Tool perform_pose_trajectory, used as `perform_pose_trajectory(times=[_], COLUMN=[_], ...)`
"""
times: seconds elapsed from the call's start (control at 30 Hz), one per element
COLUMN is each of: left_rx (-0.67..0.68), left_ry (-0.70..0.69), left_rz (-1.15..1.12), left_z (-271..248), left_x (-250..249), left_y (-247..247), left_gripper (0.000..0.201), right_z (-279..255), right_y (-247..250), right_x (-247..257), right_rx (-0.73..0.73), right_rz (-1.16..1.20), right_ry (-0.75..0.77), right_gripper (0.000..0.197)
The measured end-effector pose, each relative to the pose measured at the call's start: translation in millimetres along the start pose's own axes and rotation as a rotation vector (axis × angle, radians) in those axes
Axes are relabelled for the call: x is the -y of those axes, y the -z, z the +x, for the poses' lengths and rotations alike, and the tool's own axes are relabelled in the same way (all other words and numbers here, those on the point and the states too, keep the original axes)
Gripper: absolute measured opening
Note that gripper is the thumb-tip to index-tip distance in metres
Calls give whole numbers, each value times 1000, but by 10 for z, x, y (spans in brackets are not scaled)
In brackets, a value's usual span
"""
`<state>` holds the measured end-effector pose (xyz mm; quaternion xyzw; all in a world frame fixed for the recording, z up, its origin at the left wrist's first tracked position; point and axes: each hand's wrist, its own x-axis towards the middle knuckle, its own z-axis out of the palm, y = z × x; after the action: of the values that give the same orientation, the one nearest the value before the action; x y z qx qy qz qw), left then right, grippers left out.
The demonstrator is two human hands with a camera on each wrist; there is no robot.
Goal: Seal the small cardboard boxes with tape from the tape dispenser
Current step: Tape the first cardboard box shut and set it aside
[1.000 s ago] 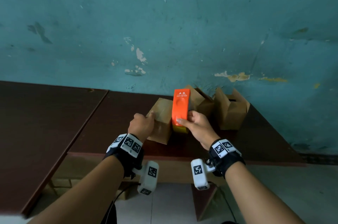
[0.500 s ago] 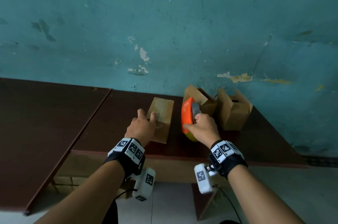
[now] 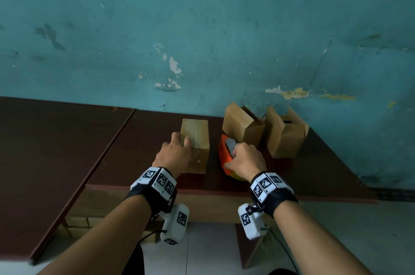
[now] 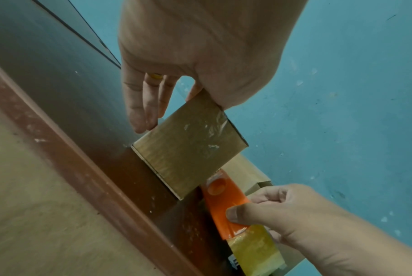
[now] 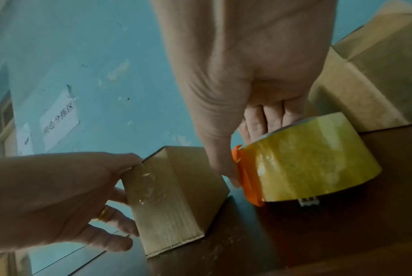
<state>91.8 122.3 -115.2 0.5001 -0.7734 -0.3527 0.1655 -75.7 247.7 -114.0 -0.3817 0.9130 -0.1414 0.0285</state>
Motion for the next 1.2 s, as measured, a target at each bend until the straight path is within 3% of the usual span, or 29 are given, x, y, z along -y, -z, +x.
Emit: perform_pose_trajectory(times=[0.17,0.3,0.4,0.5,0.6,0.83,1.0,1.2], left_rx=[7,-11,-7,22,-1,-308,-376,-307], left_ry=[-36,-49,-56,-35,-40,-106,-122,-141], left_rz=[4,3,-47,-153,-204,-235,-256,-276], left_z=[44,47,22,-27,-57,7,25,-15], left_x=[16,12,8,4,17,96,193,299], left_y=[19,110,166,195,204,315,349,214], left_gripper=[51,43,38,35,33,27,48,81], right_z=[-19,85,151,187,194,123,-26,-184], right_y=[106,125,89,50,21,-39,-221,-421], right_x=[117,249,367,486,589,812,918,1080], right_rx=[-161,-15,83,129,76,-154,-172,-68], right_rz=[283,698,848,892,924,720,638,858], right_ry=[92,159,129,94,82,125,76,-20], right_gripper=[47,63,80,91,88,88,78,85])
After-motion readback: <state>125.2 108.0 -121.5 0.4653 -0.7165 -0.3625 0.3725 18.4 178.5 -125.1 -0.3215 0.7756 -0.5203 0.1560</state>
